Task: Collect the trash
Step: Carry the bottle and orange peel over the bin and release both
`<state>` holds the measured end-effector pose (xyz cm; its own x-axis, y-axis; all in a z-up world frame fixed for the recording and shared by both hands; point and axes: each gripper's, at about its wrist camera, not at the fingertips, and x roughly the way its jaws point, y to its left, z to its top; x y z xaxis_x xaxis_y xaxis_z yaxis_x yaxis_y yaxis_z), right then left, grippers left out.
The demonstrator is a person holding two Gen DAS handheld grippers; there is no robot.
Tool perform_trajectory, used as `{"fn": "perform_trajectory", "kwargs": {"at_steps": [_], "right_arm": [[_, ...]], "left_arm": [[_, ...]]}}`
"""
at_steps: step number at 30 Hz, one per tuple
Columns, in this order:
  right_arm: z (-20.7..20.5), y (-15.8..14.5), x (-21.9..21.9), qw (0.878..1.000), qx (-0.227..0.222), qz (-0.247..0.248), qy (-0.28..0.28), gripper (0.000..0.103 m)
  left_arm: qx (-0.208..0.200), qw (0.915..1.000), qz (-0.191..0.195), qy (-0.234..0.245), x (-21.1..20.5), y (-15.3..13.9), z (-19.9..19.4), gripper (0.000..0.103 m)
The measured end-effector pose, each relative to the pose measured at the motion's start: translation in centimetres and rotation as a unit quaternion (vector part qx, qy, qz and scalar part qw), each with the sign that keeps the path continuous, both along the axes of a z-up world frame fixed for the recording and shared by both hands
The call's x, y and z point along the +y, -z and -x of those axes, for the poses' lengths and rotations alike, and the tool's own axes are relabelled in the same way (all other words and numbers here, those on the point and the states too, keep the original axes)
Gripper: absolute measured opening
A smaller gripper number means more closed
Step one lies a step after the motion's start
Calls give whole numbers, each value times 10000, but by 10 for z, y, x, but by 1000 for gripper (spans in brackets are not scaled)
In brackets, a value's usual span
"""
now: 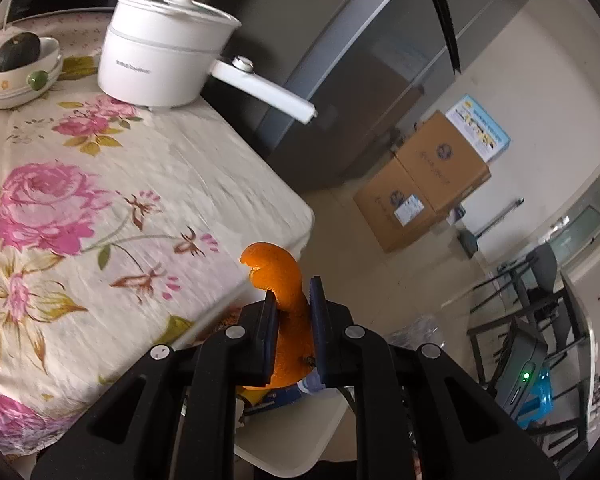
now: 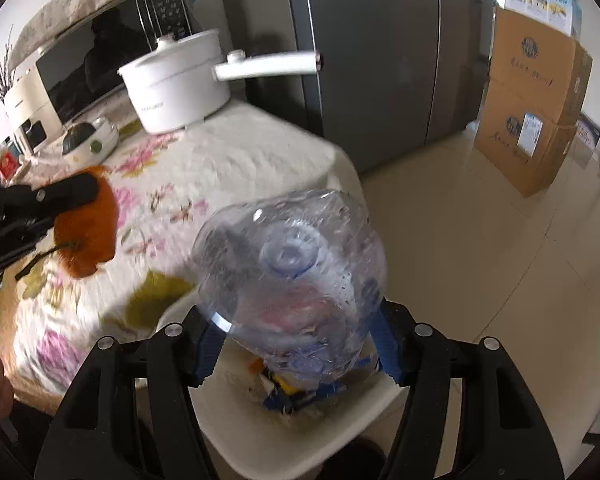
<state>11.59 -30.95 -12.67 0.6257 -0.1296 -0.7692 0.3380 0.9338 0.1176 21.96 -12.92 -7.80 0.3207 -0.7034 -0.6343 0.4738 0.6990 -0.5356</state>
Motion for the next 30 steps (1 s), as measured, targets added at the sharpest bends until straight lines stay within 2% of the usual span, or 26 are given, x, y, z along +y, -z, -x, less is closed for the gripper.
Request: {"fn": "perform_trajectory", "kwargs": {"at_steps": [2, 7, 11, 18, 22, 23, 26, 30], "right_arm": [[6, -2, -3, 9999, -86, 79, 125, 79], [20, -15, -15, 9963, -420, 488, 572, 86], [27, -20, -24, 9917, -501, 773, 900, 94], [28, -20, -33, 9878, -490, 897, 1176, 96], [28, -22, -32, 9858, -518, 1018, 1234, 96], [28, -22, -31, 9856, -512, 1041, 1233, 96], [27, -21, -29, 9849, -497, 1126, 1219, 96], [27, -23, -27, 9832, -537, 1213, 1255, 96]], "left_arm": [[11, 10000, -43, 67, -4, 3, 4, 15], [10, 9997, -109, 197, -12, 4, 13, 15], [-25, 9994, -177, 297, -19, 4, 18, 16], [-6, 9985, -425, 357, -28, 14, 23, 16], [-180, 9975, -564, 389, -32, 13, 27, 16], [-251, 9971, -604, 394, -33, 11, 28, 18], [-452, 9960, -690, 346, -34, 7, 32, 38], [-613, 9945, -776, 335, -35, 4, 34, 40]]}}
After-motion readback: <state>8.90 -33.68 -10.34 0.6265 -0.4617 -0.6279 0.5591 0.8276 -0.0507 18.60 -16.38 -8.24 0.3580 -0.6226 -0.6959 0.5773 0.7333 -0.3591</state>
